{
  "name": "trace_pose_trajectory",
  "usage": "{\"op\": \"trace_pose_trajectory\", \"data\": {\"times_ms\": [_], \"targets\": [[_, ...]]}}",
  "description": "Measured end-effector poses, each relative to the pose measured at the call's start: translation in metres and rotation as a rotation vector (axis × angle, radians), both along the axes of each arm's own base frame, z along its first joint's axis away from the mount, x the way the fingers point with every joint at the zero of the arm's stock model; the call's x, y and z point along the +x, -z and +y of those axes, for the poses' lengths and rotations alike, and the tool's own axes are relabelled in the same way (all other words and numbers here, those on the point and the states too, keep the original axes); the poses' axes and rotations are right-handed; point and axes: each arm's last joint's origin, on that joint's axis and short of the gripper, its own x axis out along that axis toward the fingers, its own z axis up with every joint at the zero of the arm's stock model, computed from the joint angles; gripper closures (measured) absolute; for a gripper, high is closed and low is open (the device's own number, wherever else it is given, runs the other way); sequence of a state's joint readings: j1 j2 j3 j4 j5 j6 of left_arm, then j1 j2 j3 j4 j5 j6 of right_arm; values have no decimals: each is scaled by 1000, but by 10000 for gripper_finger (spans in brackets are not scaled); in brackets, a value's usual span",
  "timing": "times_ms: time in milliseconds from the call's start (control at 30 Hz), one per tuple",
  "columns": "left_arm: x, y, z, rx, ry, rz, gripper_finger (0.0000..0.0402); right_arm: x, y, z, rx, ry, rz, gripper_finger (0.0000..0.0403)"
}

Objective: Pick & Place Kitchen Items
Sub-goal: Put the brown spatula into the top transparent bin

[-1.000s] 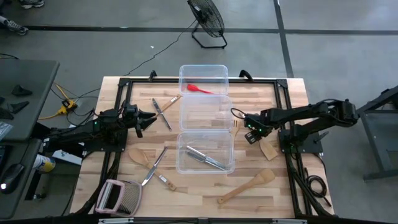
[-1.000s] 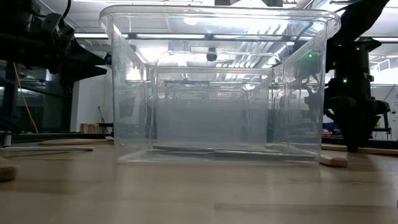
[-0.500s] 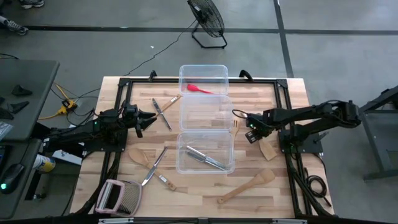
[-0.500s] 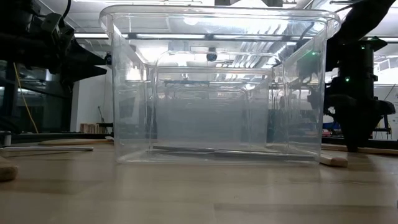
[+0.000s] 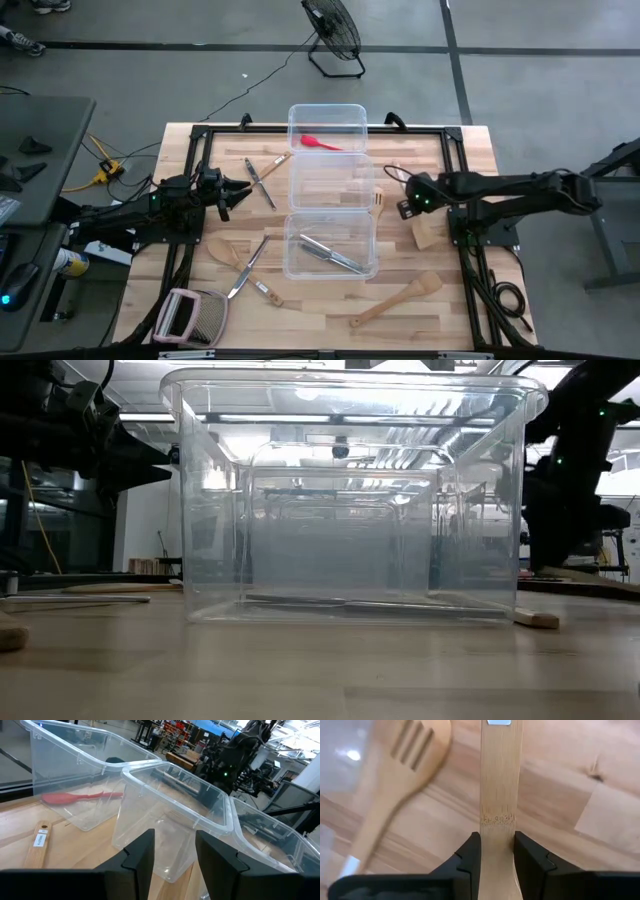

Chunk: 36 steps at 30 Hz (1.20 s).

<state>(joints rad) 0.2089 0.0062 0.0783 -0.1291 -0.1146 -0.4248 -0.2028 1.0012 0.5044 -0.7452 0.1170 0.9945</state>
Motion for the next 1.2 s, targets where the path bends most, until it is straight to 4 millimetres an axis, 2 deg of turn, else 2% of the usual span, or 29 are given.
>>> {"op": "trace_pose_trajectory", "data": {"times_ms": [400, 600, 1200], "targets": [[0, 0, 0, 0, 0, 0, 258, 10, -46, -5, -150, -22, -88, 321], [0, 0, 0, 0, 0, 0, 258, 12, -62, -7, -213, -43, -88, 321], [0, 0, 0, 0, 0, 0, 258, 14, -68, -8, -249, -65, -101, 321]]}}
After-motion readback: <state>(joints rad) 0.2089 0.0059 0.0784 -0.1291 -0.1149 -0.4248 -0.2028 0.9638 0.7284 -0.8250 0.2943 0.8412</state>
